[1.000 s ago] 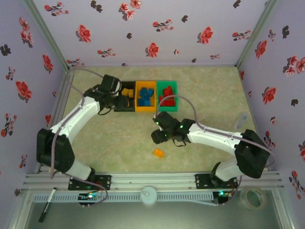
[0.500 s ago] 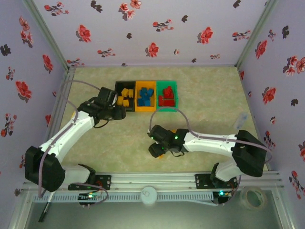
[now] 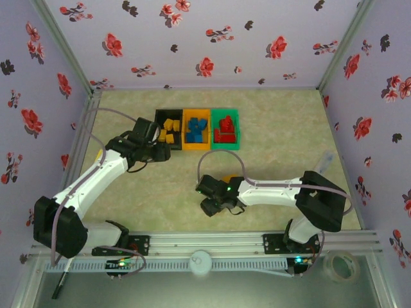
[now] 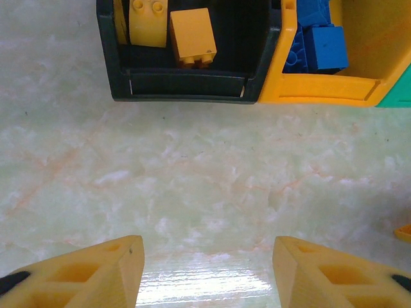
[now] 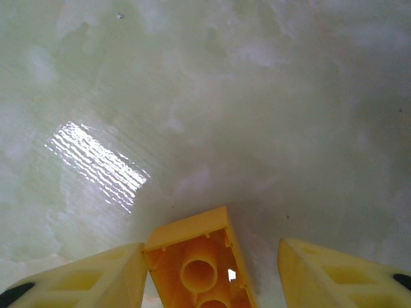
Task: Sort the legos into containers by color
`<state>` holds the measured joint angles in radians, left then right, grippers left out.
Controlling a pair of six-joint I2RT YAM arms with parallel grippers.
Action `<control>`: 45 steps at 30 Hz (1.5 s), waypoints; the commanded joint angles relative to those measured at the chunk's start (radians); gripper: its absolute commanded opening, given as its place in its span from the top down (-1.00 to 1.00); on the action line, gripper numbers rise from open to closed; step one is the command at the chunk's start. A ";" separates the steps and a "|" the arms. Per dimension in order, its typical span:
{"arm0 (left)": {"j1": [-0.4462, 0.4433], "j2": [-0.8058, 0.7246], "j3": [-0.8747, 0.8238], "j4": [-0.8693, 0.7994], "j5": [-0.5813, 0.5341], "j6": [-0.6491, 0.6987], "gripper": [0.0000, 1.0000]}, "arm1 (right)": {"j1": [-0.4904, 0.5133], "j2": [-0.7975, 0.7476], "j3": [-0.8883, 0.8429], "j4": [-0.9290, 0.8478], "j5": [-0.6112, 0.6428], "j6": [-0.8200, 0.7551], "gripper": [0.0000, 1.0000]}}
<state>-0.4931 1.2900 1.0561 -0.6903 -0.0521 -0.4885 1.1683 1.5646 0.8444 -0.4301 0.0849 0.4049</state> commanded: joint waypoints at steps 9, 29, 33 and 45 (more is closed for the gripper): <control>-0.021 -0.016 0.022 -0.057 -0.046 -0.003 -0.11 | 0.008 0.046 0.022 -0.015 0.059 0.024 0.21; -0.035 -0.086 -0.019 -0.093 -0.133 -0.023 -0.08 | -0.198 0.127 0.420 0.085 0.033 -0.126 0.43; -0.034 -0.113 -0.039 -0.102 -0.147 -0.030 -0.08 | -0.247 0.205 0.565 0.087 -0.001 -0.169 0.42; -0.034 -0.151 -0.036 -0.159 -0.180 -0.030 -0.08 | -0.314 0.465 0.948 0.076 -0.046 -0.198 0.41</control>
<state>-0.5220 1.1564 1.0267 -0.8108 -0.2062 -0.4999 0.8654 1.9907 1.7294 -0.3561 0.0593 0.2283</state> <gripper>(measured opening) 0.538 0.324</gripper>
